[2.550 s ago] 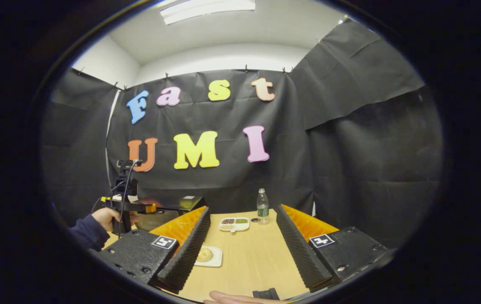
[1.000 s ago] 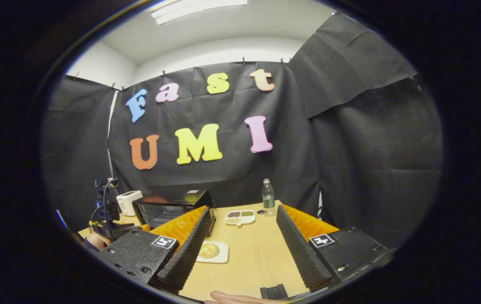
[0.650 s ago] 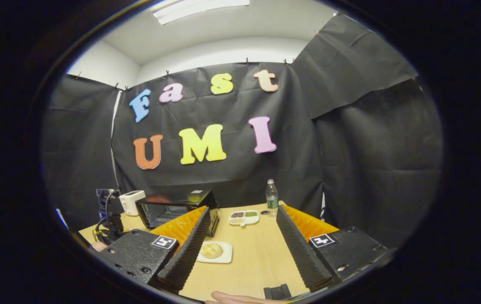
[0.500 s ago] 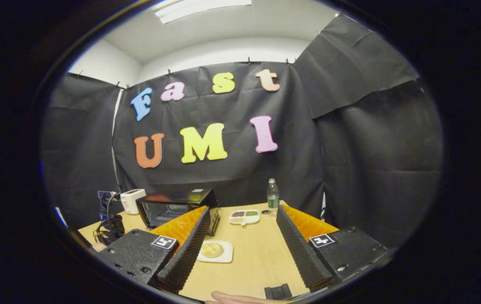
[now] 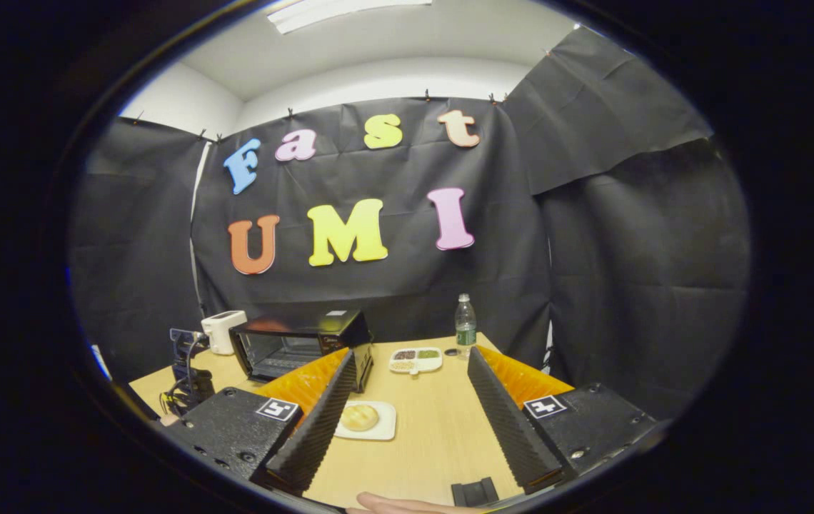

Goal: Open the electric oven with the left hand, put the food in, and close the electric oven.

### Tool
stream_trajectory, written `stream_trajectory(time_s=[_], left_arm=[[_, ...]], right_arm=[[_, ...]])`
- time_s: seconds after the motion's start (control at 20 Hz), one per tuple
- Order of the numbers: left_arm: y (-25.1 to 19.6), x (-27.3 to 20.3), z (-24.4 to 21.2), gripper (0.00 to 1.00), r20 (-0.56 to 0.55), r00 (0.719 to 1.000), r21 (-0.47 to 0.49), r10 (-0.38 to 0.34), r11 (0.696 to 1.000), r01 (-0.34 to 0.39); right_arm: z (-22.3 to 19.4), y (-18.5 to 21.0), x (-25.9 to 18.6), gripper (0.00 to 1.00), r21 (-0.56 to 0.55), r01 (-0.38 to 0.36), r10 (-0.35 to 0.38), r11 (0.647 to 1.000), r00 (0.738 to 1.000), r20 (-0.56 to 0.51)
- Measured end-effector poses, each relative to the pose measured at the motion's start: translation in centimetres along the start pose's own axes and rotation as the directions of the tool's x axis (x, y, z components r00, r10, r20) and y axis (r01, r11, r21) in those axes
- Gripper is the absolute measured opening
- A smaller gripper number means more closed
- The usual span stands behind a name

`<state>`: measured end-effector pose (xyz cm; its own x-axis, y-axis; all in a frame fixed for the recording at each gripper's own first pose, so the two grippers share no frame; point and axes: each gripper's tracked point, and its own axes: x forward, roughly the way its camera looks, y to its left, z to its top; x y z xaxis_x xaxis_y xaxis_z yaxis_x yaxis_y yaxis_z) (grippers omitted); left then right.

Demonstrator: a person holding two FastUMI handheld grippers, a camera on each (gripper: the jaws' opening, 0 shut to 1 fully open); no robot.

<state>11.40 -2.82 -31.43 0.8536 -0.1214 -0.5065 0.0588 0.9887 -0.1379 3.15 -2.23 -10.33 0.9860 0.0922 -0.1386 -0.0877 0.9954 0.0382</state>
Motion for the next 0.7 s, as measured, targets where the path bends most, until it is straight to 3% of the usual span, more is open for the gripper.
stream_trajectory(time_s=[0.15,0.35,0.55,0.7], left_arm=[[0.1,-3.7,3.0,0.94,0.073,0.997,-0.035,-0.010,0.999,0.012],[-0.2,-8.9,6.9,0.95,0.175,0.984,0.036,0.014,0.999,-0.020],[-0.2,-14.5,11.5,0.94,0.309,0.950,0.109,0.054,0.990,-0.092],[-0.8,-18.3,15.3,0.94,0.419,0.905,0.125,0.072,0.983,-0.136]], right_arm=[[-0.7,-0.2,0.7,0.96,0.000,0.015,-0.015,1.000,1.000,-0.020],[-2.4,1.0,2.1,0.96,0.003,-0.002,0.002,1.000,0.998,-0.058],[-4.5,2.9,4.5,0.96,0.021,-0.026,0.028,0.999,0.996,-0.085],[-6.7,5.1,6.9,0.96,-0.009,-0.044,0.043,0.999,0.993,-0.114]])
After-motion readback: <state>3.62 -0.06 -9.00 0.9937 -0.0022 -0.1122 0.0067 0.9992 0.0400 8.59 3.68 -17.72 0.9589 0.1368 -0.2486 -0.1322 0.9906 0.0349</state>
